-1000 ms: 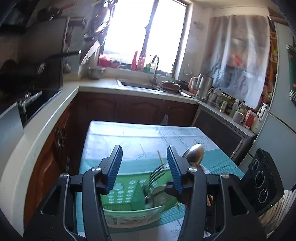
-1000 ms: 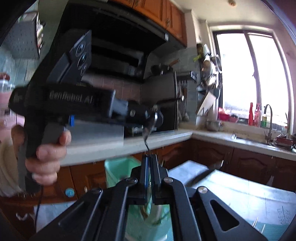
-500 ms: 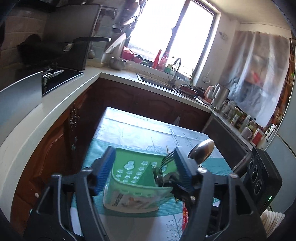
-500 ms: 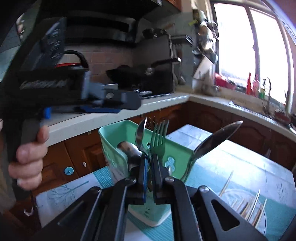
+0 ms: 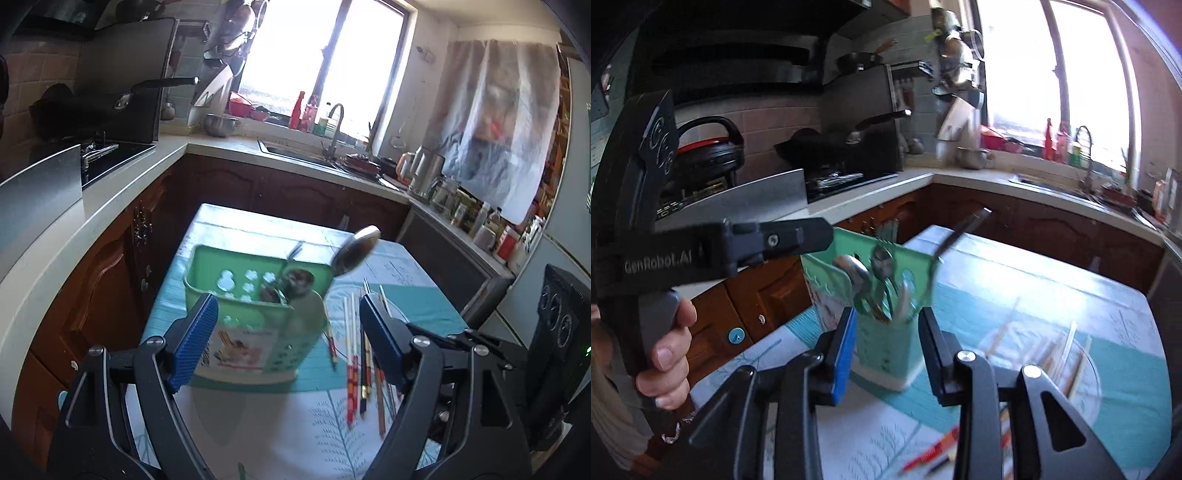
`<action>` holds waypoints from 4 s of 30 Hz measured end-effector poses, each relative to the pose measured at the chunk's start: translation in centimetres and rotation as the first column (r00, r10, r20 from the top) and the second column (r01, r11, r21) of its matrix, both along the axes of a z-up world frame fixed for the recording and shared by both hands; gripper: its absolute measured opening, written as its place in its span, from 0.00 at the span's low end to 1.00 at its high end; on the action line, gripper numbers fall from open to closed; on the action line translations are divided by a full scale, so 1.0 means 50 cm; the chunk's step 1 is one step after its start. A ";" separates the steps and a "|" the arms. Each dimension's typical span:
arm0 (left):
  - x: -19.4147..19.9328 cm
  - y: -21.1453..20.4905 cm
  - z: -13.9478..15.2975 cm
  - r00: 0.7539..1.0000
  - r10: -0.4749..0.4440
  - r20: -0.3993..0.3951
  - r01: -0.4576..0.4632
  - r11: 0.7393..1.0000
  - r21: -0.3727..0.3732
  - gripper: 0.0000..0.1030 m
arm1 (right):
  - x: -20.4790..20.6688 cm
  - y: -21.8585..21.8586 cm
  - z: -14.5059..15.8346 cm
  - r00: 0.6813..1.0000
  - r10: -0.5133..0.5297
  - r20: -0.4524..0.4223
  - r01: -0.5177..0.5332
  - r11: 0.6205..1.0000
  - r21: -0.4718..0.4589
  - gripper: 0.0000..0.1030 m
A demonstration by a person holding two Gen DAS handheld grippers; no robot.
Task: Organize utensils
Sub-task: 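Move both grippers back over the row of chopsticks, then grasp a red-banded chopstick with the right gripper while the left grasps a chopstick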
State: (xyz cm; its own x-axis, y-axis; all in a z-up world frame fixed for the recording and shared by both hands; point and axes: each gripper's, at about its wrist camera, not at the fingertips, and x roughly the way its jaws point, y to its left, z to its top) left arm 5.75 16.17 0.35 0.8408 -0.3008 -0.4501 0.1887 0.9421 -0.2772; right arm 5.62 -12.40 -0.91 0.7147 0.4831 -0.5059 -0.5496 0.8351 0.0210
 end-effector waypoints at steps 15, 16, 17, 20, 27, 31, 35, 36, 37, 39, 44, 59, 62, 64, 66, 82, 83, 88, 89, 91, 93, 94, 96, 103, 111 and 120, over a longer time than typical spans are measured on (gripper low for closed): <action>-0.067 -0.057 0.032 1.000 0.029 -0.005 -0.028 0.993 0.118 0.75 | -0.069 -0.078 0.001 0.946 -0.284 -0.159 0.282 0.959 -0.036 0.34; -0.066 -0.055 0.033 1.000 0.028 -0.006 -0.027 0.993 0.116 0.75 | -0.069 -0.080 0.002 0.941 -0.293 -0.168 0.291 0.956 -0.041 0.34; -0.067 -0.058 0.033 1.000 0.029 -0.009 -0.028 0.993 0.117 0.75 | -0.071 -0.083 0.002 0.936 -0.304 -0.176 0.300 0.953 -0.046 0.34; -0.067 -0.062 0.033 0.999 0.046 -0.013 -0.044 0.991 0.129 0.75 | -0.075 -0.089 0.005 0.925 -0.328 -0.192 0.324 0.945 -0.053 0.34; -0.073 -0.091 0.024 0.997 0.076 -0.032 -0.070 0.986 0.152 0.75 | -0.081 -0.111 0.007 0.917 -0.331 -0.222 0.329 0.943 -0.049 0.34; -0.071 -0.121 0.022 0.996 0.079 -0.049 -0.069 0.983 0.169 0.75 | -0.076 -0.139 0.004 0.909 -0.336 -0.245 0.337 0.941 -0.037 0.34; -0.068 -0.157 0.017 0.997 0.052 -0.065 -0.039 0.982 0.184 0.75 | -0.062 -0.180 0.004 0.893 -0.343 -0.290 0.353 0.936 -0.022 0.34; -0.065 -0.164 0.016 0.997 0.043 -0.069 -0.030 0.982 0.187 0.75 | -0.058 -0.194 0.006 0.888 -0.347 -0.303 0.359 0.933 -0.018 0.34; -0.060 -0.177 0.015 0.997 0.031 -0.077 -0.016 0.981 0.193 0.75 | -0.054 -0.209 0.007 0.881 -0.352 -0.317 0.367 0.930 -0.016 0.34; -0.044 -0.201 0.013 0.995 0.002 -0.095 0.017 0.979 0.203 0.75 | -0.042 -0.238 0.008 0.867 -0.357 -0.348 0.379 0.925 -0.004 0.34; 0.005 -0.264 0.005 0.989 -0.056 -0.138 0.087 0.970 0.228 0.75 | 0.021 -0.320 0.004 0.809 -0.350 -0.472 0.414 0.910 0.036 0.34; 0.166 -0.406 -0.126 0.962 -0.104 -0.252 0.178 0.939 0.295 0.71 | 0.298 -0.402 -0.160 0.559 -0.366 -0.744 0.479 0.875 -0.070 0.26; 0.185 -0.419 -0.149 0.956 -0.107 -0.272 0.187 0.938 0.291 0.69 | 0.322 -0.383 -0.175 0.551 -0.383 -0.742 0.463 0.880 -0.110 0.23; 0.190 -0.424 -0.165 0.954 -0.107 -0.280 0.192 0.935 0.299 0.69 | 0.337 -0.372 -0.188 0.543 -0.388 -0.745 0.450 0.883 -0.132 0.20; 0.191 -0.422 -0.176 0.953 -0.110 -0.281 0.197 0.933 0.300 0.69 | 0.353 -0.368 -0.200 0.530 -0.399 -0.748 0.444 0.882 -0.157 0.19; 0.173 -0.375 -0.168 0.956 -0.120 -0.269 0.194 0.943 0.268 0.69 | 0.379 -0.298 -0.205 0.568 -0.452 -0.688 0.320 0.891 -0.321 0.02; 0.174 -0.375 -0.165 0.955 -0.126 -0.269 0.200 0.942 0.270 0.69 | 0.379 -0.302 -0.205 0.564 -0.451 -0.692 0.317 0.892 -0.323 0.02; 0.177 -0.382 -0.149 0.952 -0.144 -0.269 0.217 0.940 0.265 0.69 | 0.376 -0.325 -0.208 0.532 -0.454 -0.714 0.317 0.890 -0.329 0.03; 0.179 -0.385 -0.146 0.951 -0.151 -0.270 0.223 0.939 0.262 0.69 | 0.378 -0.326 -0.208 0.526 -0.457 -0.718 0.321 0.888 -0.331 0.03; 0.182 -0.391 -0.140 0.949 -0.156 -0.274 0.231 0.936 0.266 0.69 | 0.373 -0.326 -0.207 0.525 -0.466 -0.712 0.322 0.883 -0.341 0.05; 0.185 -0.398 -0.136 0.948 -0.161 -0.274 0.239 0.931 0.277 0.69 | 0.375 -0.320 -0.212 0.525 -0.471 -0.709 0.315 0.881 -0.353 0.06; 0.186 -0.401 -0.134 0.947 -0.164 -0.276 0.243 0.929 0.279 0.69 | 0.378 -0.312 -0.212 0.527 -0.479 -0.702 0.314 0.877 -0.363 0.06; 0.191 -0.403 -0.134 0.942 -0.173 -0.288 0.253 0.929 0.269 0.69 | 0.381 -0.306 -0.210 0.529 -0.489 -0.693 0.310 0.872 -0.379 0.06; 0.235 -0.429 -0.148 0.907 -0.203 -0.369 0.304 0.922 0.240 0.59 | 0.389 -0.311 -0.210 0.524 -0.457 -0.719 0.311 0.888 -0.338 0.05; 0.348 -0.514 -0.184 0.797 -0.257 -0.546 0.401 0.902 0.159 0.14 | 0.338 -0.408 -0.193 0.534 -0.336 -0.776 0.373 0.917 -0.141 0.05; 0.447 -0.572 -0.237 0.686 -0.254 -0.681 0.443 0.889 0.114 0.10 | 0.282 -0.508 -0.198 0.530 -0.252 -0.810 0.447 0.894 0.014 0.05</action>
State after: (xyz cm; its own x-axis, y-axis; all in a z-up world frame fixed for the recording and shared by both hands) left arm 28.12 -12.43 -11.52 0.1842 -0.3100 -0.9327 0.3870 0.8952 -0.2211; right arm 19.70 -37.81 -10.79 0.2304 0.4386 -0.8686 0.0972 0.8778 0.4691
